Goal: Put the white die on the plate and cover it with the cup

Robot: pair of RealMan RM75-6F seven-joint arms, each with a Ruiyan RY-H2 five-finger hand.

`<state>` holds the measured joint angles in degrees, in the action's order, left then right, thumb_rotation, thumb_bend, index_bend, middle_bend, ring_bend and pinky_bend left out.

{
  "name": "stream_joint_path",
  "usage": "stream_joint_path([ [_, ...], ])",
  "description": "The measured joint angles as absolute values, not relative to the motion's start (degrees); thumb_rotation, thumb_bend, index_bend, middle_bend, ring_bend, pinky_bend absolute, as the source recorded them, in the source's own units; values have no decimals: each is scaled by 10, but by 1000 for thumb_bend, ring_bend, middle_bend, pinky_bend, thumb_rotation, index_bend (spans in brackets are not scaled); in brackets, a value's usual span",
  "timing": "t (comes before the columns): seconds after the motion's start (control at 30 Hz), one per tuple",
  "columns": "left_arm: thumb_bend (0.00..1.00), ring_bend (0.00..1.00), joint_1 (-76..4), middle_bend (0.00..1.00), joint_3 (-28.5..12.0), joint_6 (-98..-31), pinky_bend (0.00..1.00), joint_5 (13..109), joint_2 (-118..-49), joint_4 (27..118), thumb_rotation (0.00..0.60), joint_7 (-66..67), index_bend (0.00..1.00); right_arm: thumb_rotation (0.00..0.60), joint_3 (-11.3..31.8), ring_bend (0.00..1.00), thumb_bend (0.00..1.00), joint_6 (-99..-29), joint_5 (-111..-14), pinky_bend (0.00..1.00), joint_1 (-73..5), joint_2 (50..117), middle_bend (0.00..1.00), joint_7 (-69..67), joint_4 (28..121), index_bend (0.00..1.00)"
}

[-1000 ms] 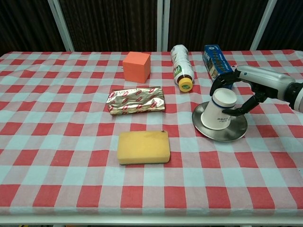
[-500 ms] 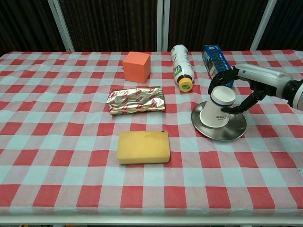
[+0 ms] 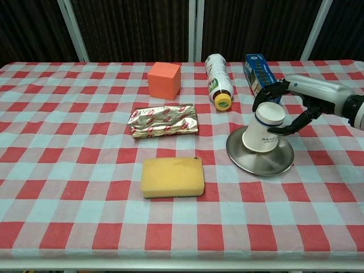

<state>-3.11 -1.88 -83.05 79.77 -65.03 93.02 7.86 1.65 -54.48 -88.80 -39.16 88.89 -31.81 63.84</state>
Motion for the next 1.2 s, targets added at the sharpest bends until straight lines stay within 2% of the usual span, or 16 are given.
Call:
stream_joint_path([
  [0.2,0,41,-34,156,-20,-828,0,799,-650,931,600,82,152,600,-16,116,242,-553,-938,129,-395,875,351,-344,668,537],
  [0.43,0,41,-33,156,-20,-827,0,797,-651,929,600,78,152,600,7,116,244,-549,-898,129,-398,889,349,-345,629,535],
  [0.7,0,41,-34,156,-20,-825,0,798,-653,925,600,78,152,600,-35,116,246,-559,-956,129,-401,874,351,-360,664,524],
  [0.93,0,41,-31,156,-19,-827,0,796,-653,925,600,76,152,600,-4,116,247,-554,-901,129,-400,891,350,-348,624,523],
  [1.2,0,41,-34,156,-20,-825,0,798,-652,926,600,78,152,600,-31,116,247,-563,-955,129,-403,881,351,-361,653,515],
])
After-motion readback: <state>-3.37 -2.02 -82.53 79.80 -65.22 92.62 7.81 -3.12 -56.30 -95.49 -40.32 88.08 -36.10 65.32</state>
